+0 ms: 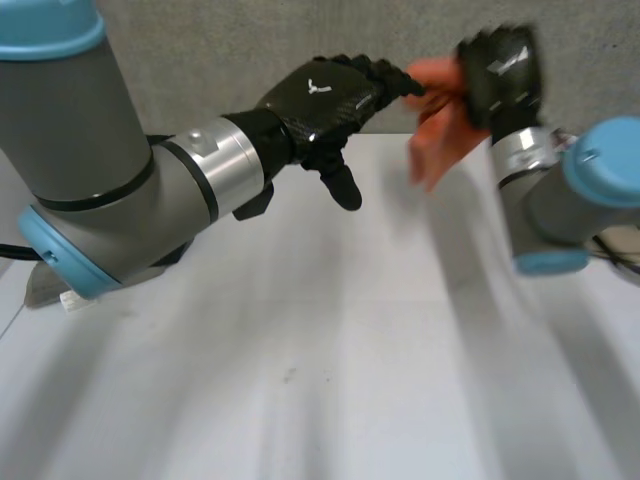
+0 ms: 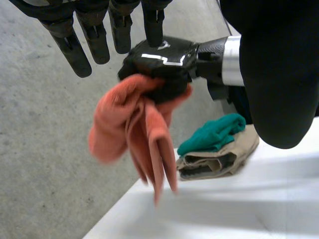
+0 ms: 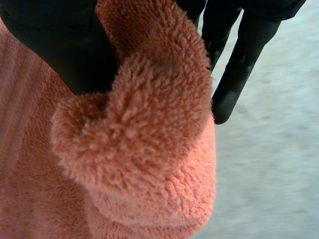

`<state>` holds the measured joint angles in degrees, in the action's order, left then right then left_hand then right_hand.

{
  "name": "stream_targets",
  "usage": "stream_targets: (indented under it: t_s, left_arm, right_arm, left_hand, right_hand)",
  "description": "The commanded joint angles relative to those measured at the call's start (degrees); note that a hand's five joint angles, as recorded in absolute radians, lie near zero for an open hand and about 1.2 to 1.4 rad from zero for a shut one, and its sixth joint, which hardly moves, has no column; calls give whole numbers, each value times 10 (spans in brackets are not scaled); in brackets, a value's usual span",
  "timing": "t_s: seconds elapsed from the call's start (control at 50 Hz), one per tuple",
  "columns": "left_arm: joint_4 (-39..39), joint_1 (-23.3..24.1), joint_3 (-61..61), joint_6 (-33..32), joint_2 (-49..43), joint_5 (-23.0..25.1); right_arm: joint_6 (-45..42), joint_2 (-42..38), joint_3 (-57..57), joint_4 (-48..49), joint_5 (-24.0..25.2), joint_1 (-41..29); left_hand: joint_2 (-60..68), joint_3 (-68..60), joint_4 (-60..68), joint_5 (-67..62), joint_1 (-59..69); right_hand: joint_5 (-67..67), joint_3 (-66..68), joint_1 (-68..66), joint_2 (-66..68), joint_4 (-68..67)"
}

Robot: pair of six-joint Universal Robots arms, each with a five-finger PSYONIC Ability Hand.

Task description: Fold the laundry.

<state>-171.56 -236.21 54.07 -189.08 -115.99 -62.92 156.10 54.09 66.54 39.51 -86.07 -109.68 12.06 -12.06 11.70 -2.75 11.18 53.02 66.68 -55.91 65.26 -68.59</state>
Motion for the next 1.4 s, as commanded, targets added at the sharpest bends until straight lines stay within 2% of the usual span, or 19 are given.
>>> stream_targets:
  t_s: [0.02, 0.14, 0.24, 0.38, 0.44, 0.56, 0.72, 0.86, 0.88, 0.9, 0.92, 0.98, 1.04, 1.12, 1.14, 1.2, 1.26, 1.3, 1.4]
  left_arm:
    - [-4, -4, 4, 9, 9, 0]
    - [-4, -1, 11, 8, 9, 0]
    - [-4, 1, 17, 8, 3, 0]
    - [-4, 2, 29, 8, -7, 0]
    - [-4, 2, 31, 7, -13, -1]
    - [-3, 3, 31, 7, -11, -10]
    - [-3, 19, 31, 8, -6, -10]
    - [-3, 25, 32, 8, 0, -10]
    - [-3, 26, 32, 9, 0, -10]
    - [-3, 27, 32, 9, 0, -10]
    - [-3, 28, 32, 9, 0, -10]
    - [-4, 32, 31, 9, -1, -10]
    - [-4, 35, 31, 9, -1, -10]
    - [-4, 40, 31, 10, 0, -10]
    - [-4, 42, 31, 10, 0, -10]
    - [-4, 44, 31, 12, 0, -11]
    - [-4, 52, 31, 15, 0, -11]
    - [-4, 56, 31, 17, 0, -11]
    - [-25, 56, 17, 20, 9, -14]
  right_arm:
    - [54, -21, -41, 89, 53, 127]
    - [91, -103, -91, 117, 124, 215]
    - [105, -213, -131, 125, 208, 277]
    - [103, -298, -123, 143, 274, 340]
    - [105, -297, -104, 147, 292, 343]
    - [105, -230, -27, 149, 337, 379]
    - [106, -207, -9, 141, 411, 406]
    - [112, -185, 14, 145, 466, 457]
    - [113, -185, 14, 145, 466, 459]
    - [117, -185, 13, 145, 467, 460]
    - [121, -185, 13, 145, 464, 461]
    - [123, -177, 20, 141, 455, 463]
    - [127, -156, 36, 120, 418, 469]
    - [127, -78, 50, 15, 359, 482]
    - [121, -52, 47, -40, 339, 489]
    - [115, -27, 31, -111, 311, 497]
    - [91, -18, -2, -200, 254, 516]
    - [52, 0, -18, -250, 200, 526]
    - [-61, 55, -38, -259, 87, 524]
  left_hand:
    - [-12, 12, -8, 19, -3]
    - [-12, 12, -8, 19, -3]
    - [-10, 10, -6, 17, -1]
    - [-10, 10, -6, 17, -1]
    - [-8, 8, -5, 15, 0]
    - [-8, 8, -5, 15, 0]
    - [-8, 8, -5, 15, 0]
    - [-10, 10, -6, 17, -1]
    - [-8, 8, -5, 15, 0]
    - [-8, 8, -5, 15, 0]
    - [-8, 8, -5, 15, 0]
    - [-10, 10, -6, 17, -1]
    - [-10, 10, -6, 17, -1]
    - [-10, 10, -6, 17, -1]
    - [-10, 10, -6, 17, -1]
    - [-10, 10, -6, 17, -1]
    - [-10, 10, -6, 17, -1]
    - [-12, 12, -8, 19, -3]
    - [-12, 12, -8, 19, -3]
  right_hand:
    - [170, 133, -241, 147, -114]
    - [170, 133, -241, 147, -114]
    - [170, 133, -241, 147, -114]
    - [170, 133, -241, 147, -114]
    - [170, 133, -241, 147, -114]
    - [170, 133, -241, 147, -114]
    - [170, 133, -241, 147, -114]
    - [170, 133, -241, 147, -114]
    - [105, 69, -177, 83, -50]
    - [-103, -140, 32, -126, 159]
    - [-530, -567, 459, -553, 586]
    - [-530, -567, 459, -553, 586]
    - [-530, -567, 459, -553, 586]
    - [-530, -567, 459, -553, 586]
    - [-530, -567, 459, -553, 586]
    - [-530, -567, 459, -553, 586]
    - [-530, -567, 459, -553, 586]
    - [-530, -567, 459, -553, 586]
    - [-530, -567, 459, -553, 586]
